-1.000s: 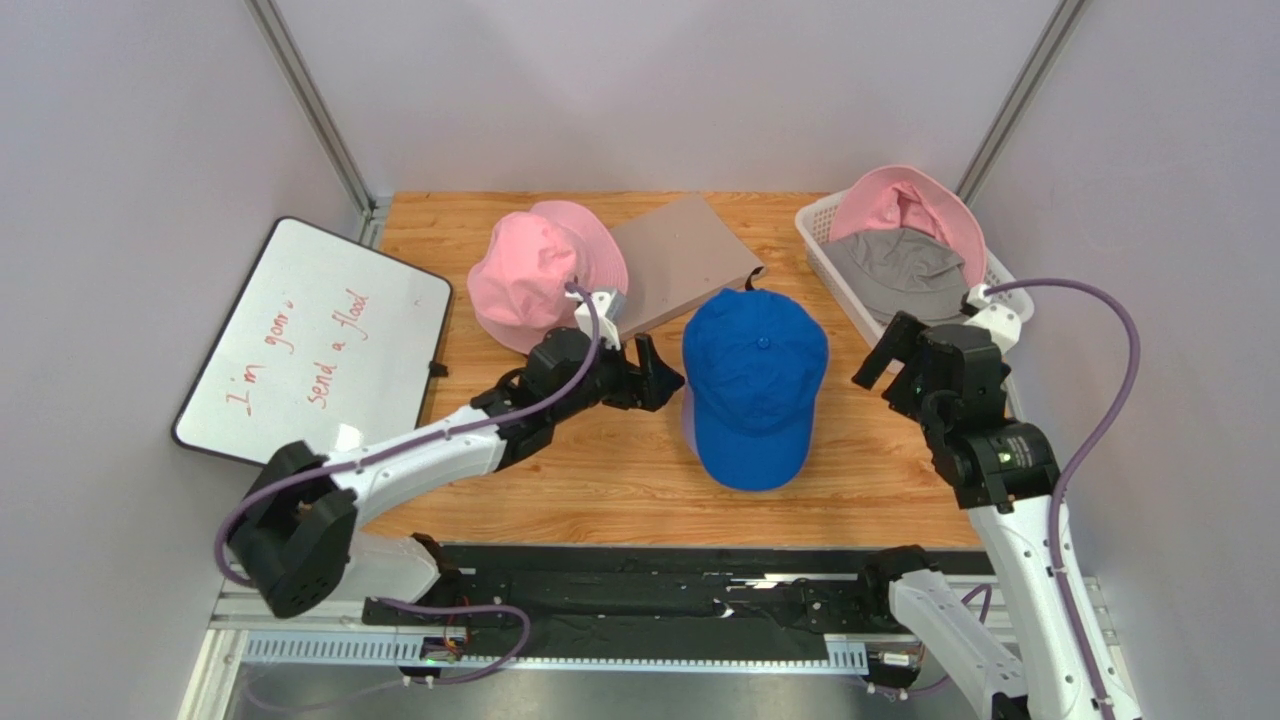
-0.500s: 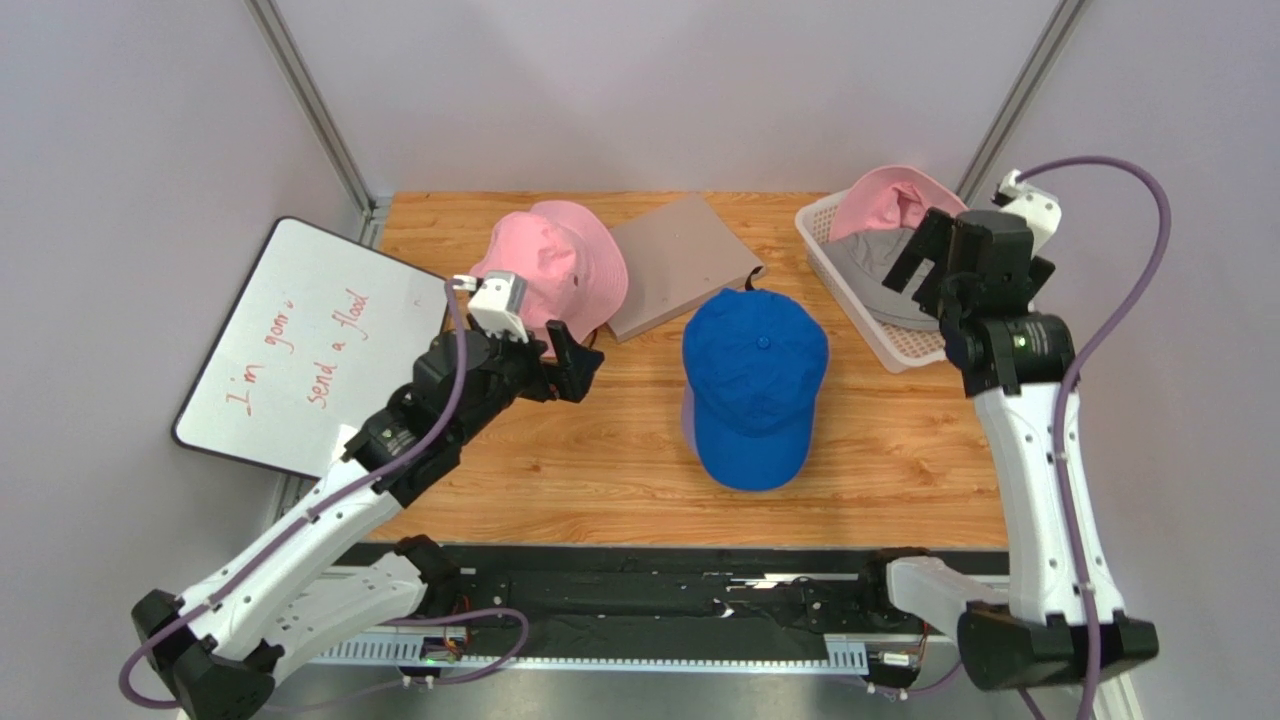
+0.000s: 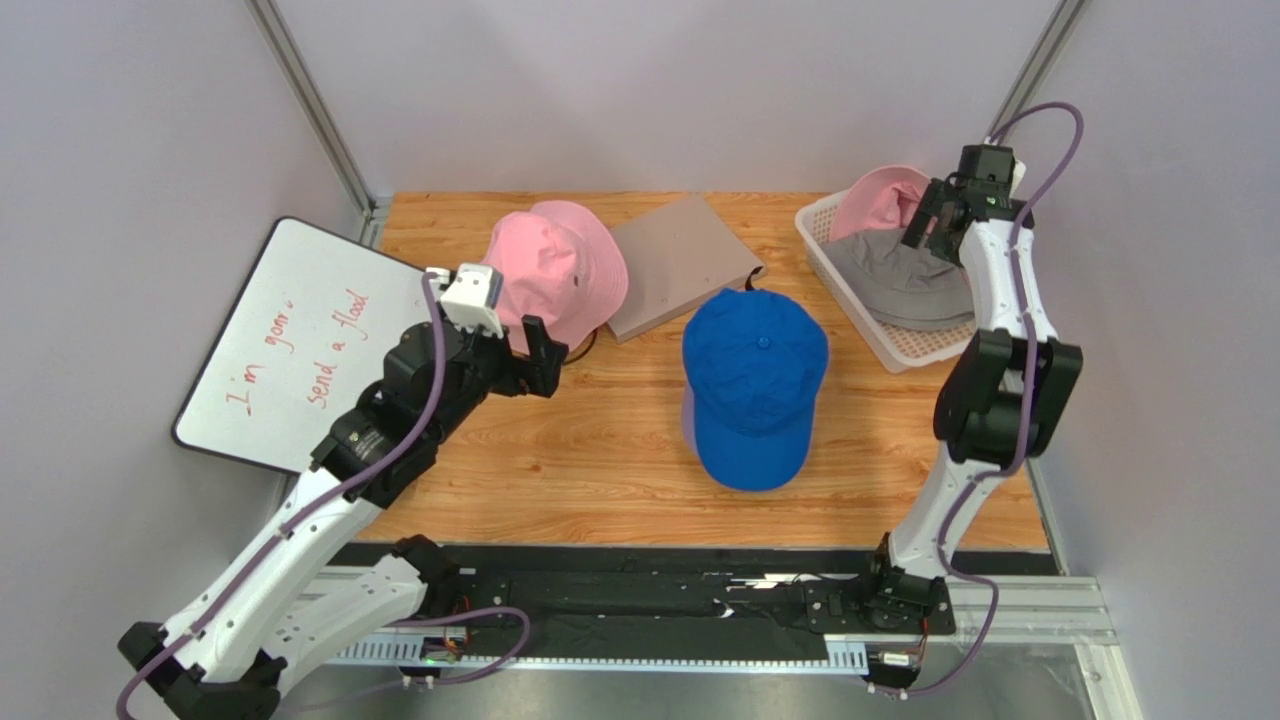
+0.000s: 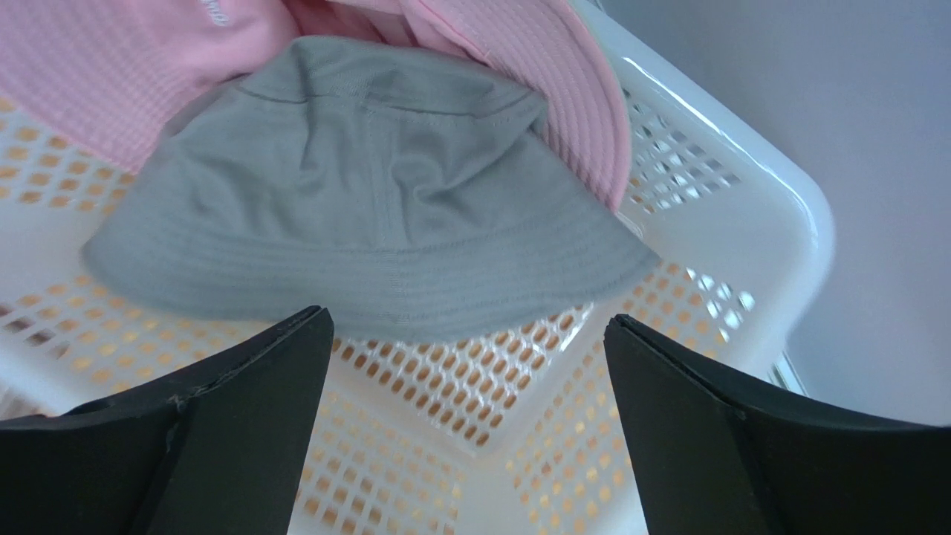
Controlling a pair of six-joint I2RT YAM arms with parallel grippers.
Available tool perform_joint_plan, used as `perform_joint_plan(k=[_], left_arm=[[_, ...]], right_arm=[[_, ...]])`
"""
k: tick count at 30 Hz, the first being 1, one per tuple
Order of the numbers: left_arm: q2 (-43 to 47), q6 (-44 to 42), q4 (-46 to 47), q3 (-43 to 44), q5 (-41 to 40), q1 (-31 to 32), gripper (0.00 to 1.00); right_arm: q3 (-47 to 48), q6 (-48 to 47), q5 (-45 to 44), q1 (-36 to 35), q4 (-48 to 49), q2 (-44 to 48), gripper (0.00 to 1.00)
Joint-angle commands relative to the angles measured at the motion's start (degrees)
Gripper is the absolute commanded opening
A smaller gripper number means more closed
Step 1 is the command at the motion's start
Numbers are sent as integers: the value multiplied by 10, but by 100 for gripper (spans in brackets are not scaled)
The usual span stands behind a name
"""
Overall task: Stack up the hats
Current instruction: Pick up the hat from the bin.
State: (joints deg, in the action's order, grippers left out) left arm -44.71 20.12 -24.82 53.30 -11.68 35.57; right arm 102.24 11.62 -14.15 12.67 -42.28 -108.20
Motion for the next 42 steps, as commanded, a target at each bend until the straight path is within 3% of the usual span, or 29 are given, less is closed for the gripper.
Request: perform_joint_plan(k=[1,10,12,15,17,21,22,23,28,32,36,40,42], left_arm=[[-14,-26,-1,1,-4,-3,100],[-14,-26,18,-11,26,-9,100],[-13,-24,18,-11,30,-9,100],[-12,-23,13,-10,30,-10,100],[-10,-21,8,-8,34,-9,100],[-1,-17,-10,-1,43,-9,100],[1,-16,-15,6,44,-9,100],[3,-16,-20,9,46,-10,100],[15,-23,-50,29,45,-9,100],[24,-26,-74,39,32,-10,100],[46,-25,-88,42,27,-9,100],[51,-27,-93,40,28,-9,100],[41,-27,-87,42,33,-9,99]], right_arm=[[96,-41,13,25,2,-95,96],[107,-56,23,67,10,-173,95],[97,-59,36,68,9,-177,91],[83,-48,41,70,-3,-170,69],[74,-40,54,70,-13,-156,64],[59,-13,68,70,-45,-129,42],[59,-5,70,70,-61,-123,27],[57,-2,77,69,-68,-117,19],[32,20,81,67,-94,-48,13],[11,21,84,61,-86,-7,17],[6,21,105,61,-100,11,0],[-10,30,115,59,-88,47,0],[-6,41,175,58,-81,74,0]])
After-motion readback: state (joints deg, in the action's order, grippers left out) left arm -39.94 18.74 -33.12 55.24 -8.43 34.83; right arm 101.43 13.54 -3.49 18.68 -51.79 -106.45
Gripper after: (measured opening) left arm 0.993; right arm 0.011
